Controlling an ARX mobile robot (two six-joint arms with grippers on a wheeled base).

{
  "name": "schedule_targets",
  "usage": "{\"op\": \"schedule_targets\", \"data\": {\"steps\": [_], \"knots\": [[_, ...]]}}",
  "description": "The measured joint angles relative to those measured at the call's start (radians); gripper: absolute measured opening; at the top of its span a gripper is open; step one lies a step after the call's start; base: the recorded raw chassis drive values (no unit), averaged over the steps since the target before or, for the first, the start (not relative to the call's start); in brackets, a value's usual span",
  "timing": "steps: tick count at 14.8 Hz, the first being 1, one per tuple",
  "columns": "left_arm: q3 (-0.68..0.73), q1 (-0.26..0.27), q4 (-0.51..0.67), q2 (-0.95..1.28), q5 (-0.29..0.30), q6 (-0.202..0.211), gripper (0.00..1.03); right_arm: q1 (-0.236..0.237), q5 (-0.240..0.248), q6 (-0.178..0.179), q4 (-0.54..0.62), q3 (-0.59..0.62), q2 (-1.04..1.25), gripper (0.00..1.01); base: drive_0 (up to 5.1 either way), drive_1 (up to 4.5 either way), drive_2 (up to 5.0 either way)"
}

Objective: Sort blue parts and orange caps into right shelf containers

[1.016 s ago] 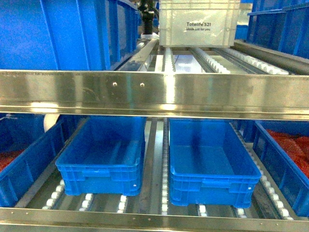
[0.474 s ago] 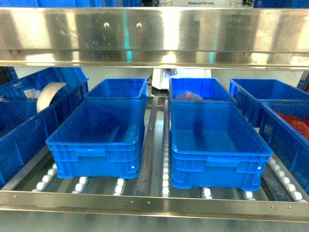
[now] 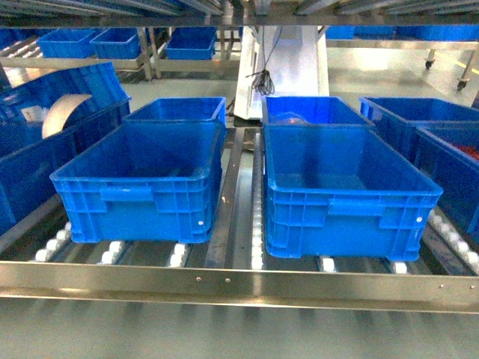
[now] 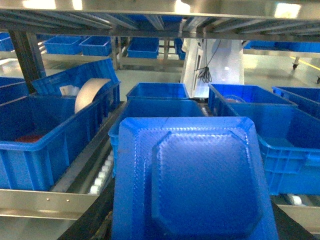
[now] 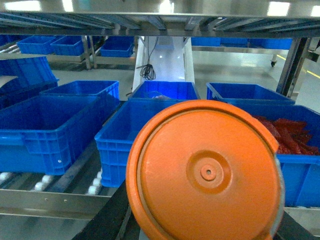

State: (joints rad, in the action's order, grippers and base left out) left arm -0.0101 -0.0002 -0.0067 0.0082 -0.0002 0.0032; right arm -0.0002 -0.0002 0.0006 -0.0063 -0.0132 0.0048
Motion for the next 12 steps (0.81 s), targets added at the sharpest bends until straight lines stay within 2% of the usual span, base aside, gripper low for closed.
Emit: {"op": "schedule_targets", "data": {"steps": [12], "knots": [[0.000,0.000,-0.001,0.000,-0.002,0.000,0.43,0.000,0.000,0.000,-0.001,0.000,0.000,0.42,0.0,0.00,0.0]]}}
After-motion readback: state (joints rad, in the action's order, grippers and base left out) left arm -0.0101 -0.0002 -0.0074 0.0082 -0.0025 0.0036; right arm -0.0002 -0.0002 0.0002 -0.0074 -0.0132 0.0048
